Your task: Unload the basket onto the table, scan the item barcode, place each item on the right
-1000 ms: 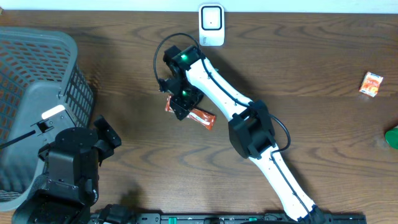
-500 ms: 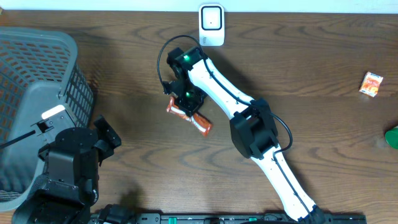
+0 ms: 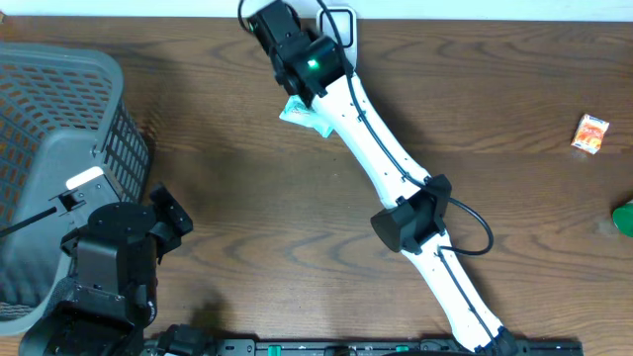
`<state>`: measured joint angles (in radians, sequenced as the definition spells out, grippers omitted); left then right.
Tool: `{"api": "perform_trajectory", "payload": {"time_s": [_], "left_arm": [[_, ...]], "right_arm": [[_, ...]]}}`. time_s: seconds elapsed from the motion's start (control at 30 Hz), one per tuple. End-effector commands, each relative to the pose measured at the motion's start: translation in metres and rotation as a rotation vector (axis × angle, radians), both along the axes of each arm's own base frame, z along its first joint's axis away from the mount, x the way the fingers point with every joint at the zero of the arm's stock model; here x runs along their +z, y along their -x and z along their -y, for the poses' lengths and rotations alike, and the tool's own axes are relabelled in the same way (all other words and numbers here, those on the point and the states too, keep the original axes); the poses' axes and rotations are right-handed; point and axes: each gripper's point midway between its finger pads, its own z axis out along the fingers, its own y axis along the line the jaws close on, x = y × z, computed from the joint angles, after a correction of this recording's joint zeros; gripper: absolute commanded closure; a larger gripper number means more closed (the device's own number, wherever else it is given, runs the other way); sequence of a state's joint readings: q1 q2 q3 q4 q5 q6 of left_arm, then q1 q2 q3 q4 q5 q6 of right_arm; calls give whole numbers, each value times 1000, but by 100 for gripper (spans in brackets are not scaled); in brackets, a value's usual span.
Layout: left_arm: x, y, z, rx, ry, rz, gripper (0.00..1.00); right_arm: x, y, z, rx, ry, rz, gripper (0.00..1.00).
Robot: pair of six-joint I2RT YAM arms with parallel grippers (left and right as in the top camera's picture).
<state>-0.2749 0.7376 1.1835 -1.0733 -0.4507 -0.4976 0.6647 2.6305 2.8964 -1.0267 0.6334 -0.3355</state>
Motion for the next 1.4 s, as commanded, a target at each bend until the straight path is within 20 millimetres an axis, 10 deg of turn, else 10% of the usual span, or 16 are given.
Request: {"api": "perform_trajectory", "payload": {"time_s": [0.0,0.3,1.37], "left_arm": [[0,0,-3,15,-7,2,7],[0,1,-3,15,-7,2,7],[0,1,-3,15,-7,2,7]], "right_arm": [[25,-16,24,-70,215,131,99],[40,-73,2,2,497,519,99],[-128,-101,-6,386,598,563,99]]}}
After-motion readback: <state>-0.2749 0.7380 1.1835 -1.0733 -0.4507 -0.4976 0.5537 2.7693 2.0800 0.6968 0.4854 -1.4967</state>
